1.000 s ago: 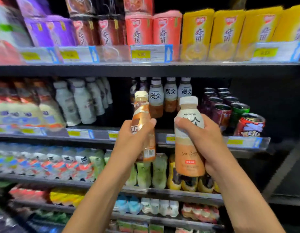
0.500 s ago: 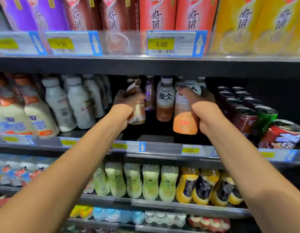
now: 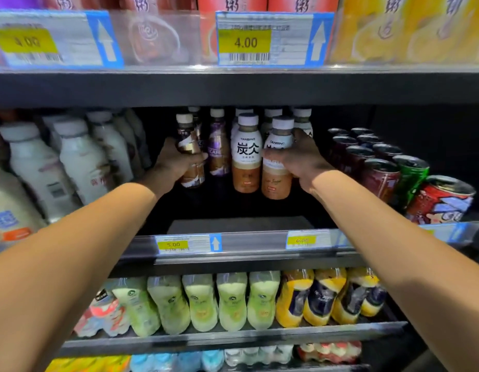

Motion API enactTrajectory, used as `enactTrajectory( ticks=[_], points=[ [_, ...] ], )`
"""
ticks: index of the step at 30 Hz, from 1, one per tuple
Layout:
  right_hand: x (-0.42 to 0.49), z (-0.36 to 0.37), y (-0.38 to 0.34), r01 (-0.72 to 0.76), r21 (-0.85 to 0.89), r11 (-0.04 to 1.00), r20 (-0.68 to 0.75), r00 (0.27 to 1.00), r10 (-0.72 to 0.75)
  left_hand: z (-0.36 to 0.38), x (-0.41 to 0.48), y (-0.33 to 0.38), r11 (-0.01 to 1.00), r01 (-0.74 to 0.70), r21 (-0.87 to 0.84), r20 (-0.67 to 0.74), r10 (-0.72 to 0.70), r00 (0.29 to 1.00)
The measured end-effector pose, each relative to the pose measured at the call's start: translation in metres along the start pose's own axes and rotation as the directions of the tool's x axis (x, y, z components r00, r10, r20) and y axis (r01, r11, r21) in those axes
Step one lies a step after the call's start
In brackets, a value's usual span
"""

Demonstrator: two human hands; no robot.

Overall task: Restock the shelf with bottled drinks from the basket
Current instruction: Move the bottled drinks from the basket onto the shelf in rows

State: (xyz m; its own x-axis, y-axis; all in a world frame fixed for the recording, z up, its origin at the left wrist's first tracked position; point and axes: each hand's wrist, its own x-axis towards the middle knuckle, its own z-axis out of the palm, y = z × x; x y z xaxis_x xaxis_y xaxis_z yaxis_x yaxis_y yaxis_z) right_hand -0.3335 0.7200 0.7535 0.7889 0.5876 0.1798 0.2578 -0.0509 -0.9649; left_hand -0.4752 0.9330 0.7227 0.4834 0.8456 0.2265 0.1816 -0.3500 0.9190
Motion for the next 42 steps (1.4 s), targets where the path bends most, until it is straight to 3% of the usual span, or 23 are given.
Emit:
enactTrajectory(
  ticks=[5,17,28,37,40,42],
  points=[
    [0.003,-0.002,0.0,0.035,-0.138,0.99,-0.007,0.999,-0.037,0.004,0.02,-0.004,0.995,-0.017,0.101,0.007,0.017,1.0],
    [0.019,0.0,0.006,0.032,-0.271,0.962,-0.051,0.998,-0.048,0.009,0.041,-0.014,0.998,-0.004,0.07,0.071,-0.001,0.997],
    [0.02,-0.002,0.011,0.069,-0.223,0.973,-0.019,0.997,-0.075,0.015,0.041,-0.016,0.989,-0.07,0.13,0.046,0.064,0.997],
    [0.01,-0.004,0.014,-0.005,-0.179,0.984,-0.041,0.999,-0.002,0.002,0.023,0.003,0.986,0.079,0.145,0.087,-0.092,0.992],
    [-0.008,-0.01,0.009,-0.021,-0.339,0.94,-0.075,0.997,-0.004,-0.007,-0.005,0.02,0.969,0.088,0.231,0.063,-0.105,0.992],
    [-0.029,-0.018,-0.002,-0.015,-0.575,0.818,-0.103,0.993,-0.054,-0.015,-0.033,0.034,0.962,0.003,0.274,0.114,-0.036,0.993]
  ],
)
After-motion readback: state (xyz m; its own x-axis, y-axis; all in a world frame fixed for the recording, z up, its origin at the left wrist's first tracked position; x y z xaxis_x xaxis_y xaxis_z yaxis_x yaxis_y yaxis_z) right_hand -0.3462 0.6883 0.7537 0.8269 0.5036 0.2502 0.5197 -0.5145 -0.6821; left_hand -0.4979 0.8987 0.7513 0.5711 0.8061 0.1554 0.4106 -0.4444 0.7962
